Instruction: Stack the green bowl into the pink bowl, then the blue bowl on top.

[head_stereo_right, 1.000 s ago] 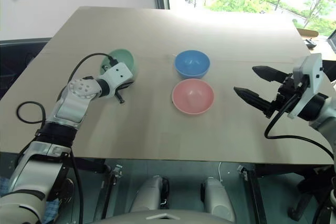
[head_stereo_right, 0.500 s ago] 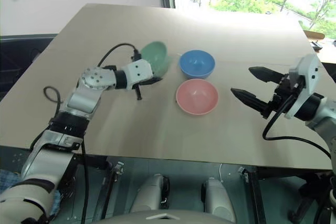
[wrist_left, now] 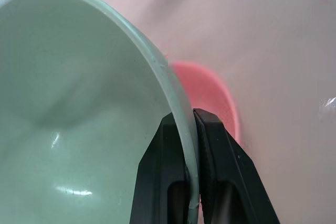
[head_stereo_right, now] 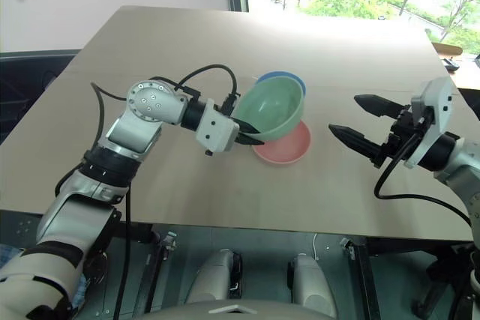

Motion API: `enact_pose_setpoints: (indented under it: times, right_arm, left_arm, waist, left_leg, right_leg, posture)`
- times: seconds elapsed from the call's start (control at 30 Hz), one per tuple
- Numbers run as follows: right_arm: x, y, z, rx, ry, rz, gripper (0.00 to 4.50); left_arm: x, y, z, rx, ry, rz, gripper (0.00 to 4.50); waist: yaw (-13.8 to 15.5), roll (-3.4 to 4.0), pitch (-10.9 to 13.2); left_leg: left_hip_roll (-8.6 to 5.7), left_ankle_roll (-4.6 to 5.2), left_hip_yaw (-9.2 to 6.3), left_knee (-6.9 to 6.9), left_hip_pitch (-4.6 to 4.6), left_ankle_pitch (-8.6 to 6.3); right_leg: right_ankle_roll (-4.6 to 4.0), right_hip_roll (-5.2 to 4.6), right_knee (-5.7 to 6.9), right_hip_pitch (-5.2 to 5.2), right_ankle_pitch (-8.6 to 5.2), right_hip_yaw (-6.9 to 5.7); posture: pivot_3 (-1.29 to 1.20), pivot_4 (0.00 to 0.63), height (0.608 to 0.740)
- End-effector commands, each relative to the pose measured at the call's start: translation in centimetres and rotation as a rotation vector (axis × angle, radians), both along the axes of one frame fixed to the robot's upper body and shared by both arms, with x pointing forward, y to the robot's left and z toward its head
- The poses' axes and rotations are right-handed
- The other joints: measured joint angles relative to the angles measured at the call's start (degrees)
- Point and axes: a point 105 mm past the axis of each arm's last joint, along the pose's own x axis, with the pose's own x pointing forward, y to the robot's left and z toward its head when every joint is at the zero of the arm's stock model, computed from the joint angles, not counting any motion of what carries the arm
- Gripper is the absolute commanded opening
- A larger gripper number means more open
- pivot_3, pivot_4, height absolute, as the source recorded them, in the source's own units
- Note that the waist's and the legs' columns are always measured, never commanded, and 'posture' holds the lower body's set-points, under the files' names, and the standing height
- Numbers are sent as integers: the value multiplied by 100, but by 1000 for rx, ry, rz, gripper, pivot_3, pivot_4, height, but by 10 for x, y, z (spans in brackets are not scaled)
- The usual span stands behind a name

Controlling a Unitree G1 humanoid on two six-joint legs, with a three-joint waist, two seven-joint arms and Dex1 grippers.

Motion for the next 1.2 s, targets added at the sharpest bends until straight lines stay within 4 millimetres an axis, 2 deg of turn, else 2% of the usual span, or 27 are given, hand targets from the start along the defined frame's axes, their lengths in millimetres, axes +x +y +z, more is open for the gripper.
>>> enact_pose_setpoints:
  times: [0.03, 0.1, 0.13, 0.2, 0.23, 0.3, 0.37, 0.4, 0.53, 0.77, 0.9, 0.97, 1.13, 1.2]
  right_arm:
    - [-7, 1, 13, -2, -69, 1, 4500]
    - [-8, 0, 13, -4, -67, -4, 4500]
    - [-8, -1, 12, -6, -67, -7, 4500]
    - [-7, -1, 13, -6, -66, -10, 4500]
    - [-7, -1, 13, -5, -65, -10, 4500]
    - [-7, -1, 12, -7, -64, -7, 4500]
    - [-6, 0, 12, -8, -63, -4, 4500]
    - [-5, 0, 11, -9, -61, -4, 4500]
    - [-4, 0, 10, -16, -56, 0, 4500]
    - [6, 1, 0, -51, 8, -10, 4500]
    - [29, -2, -6, -111, 21, -64, 4500]
    - [36, 4, -6, -98, 32, -33, 4500]
    - [63, 13, -15, -238, 8, -28, 4500]
    - [75, 18, -15, -277, -1, -20, 4500]
  left_arm:
    - [-4, -5, 10, -44, -44, -36, 845]
    - [-3, -4, 9, -45, -33, -30, 1369]
    - [-3, -4, 9, -44, -31, -28, 2082]
    - [-2, -2, 8, -44, -28, -21, 2112]
    - [-2, -2, 8, -46, -27, -18, 2809]
    - [-2, -1, 9, -59, -17, -12, 3366]
    - [-1, -1, 18, -123, 9, 11, 4184]
    - [1, 0, 23, -163, 34, 33, 4415]
    - [11, 12, 38, -325, 172, 163, 4415]
    - [27, 64, 36, -582, 483, 488, 4415]
    - [30, 98, 33, -686, 523, 650, 4415]
    - [31, 112, 32, -716, 516, 714, 4415]
    - [31, 140, 42, -828, 512, 838, 4415]
    - [26, 146, 40, -829, 512, 868, 4415]
  waist:
    - [0, 0, 0]
    - [-1, 0, 0]
    - [-1, 0, 0]
    - [-3, 0, 0]
    - [-4, 0, 0]
    - [-3, 0, 0]
    - [-2, 0, 0]
    - [-2, 0, 0]
    - [-16, 0, 0]
    - [-96, 1, 0]
    - [-148, 0, 0]
    - [-142, 1, 0]
    - [-142, 3, 3]
    - [-144, 3, 3]
  left_leg:
    - [0, 0, -1, 0, 0, 0]
    - [0, 0, -2, 0, 0, 0]
    - [0, 0, -2, 0, 0, 0]
    - [0, 0, -2, 0, 0, 0]
    - [0, 0, -2, 0, 0, 0]
    - [0, 0, -2, 0, 1, 0]
    - [0, 0, -2, 0, 0, 0]
    - [0, 0, -2, 0, 0, 0]
    - [0, 0, -4, 1, 1, 0]
    - [2, 0, -4, 0, 3, 0]
    - [3, 0, -8, 5, 2, 0]
    - [2, 0, -8, 4, 3, 0]
    - [3, 0, -6, 1, 2, 0]
    - [3, 0, -3, 1, 2, 0]
  right_leg:
    - [0, 1, 0, 0, 0, 0]
    - [0, 1, 0, 0, 0, 0]
    - [0, 1, 0, 0, 0, 0]
    - [0, 1, 0, 0, 0, 0]
    - [0, 1, 0, 0, 0, 0]
    - [0, 1, 0, 0, 0, 0]
    - [0, 1, 0, 0, 0, -1]
    - [0, 1, 0, 0, 0, -1]
    - [1, 1, 1, 1, 0, -1]
    - [1, 2, 6, 1, -1, -1]
    - [1, 1, 6, 2, -1, -4]
    - [1, 1, 7, 2, -1, -4]
    - [1, 1, 4, 0, -1, -5]
    - [1, 0, 3, -1, 0, -3]
  posture:
    - [0, 150, 740]
    - [0, 150, 740]
    - [0, 150, 740]
    - [0, 150, 740]
    - [0, 150, 740]
    - [0, 150, 740]
    - [0, 150, 740]
    - [0, 150, 740]
    - [0, 150, 740]
    - [0, 150, 740]
    - [0, 150, 740]
    - [0, 150, 740]
    - [0, 150, 740]
    - [0, 150, 740]
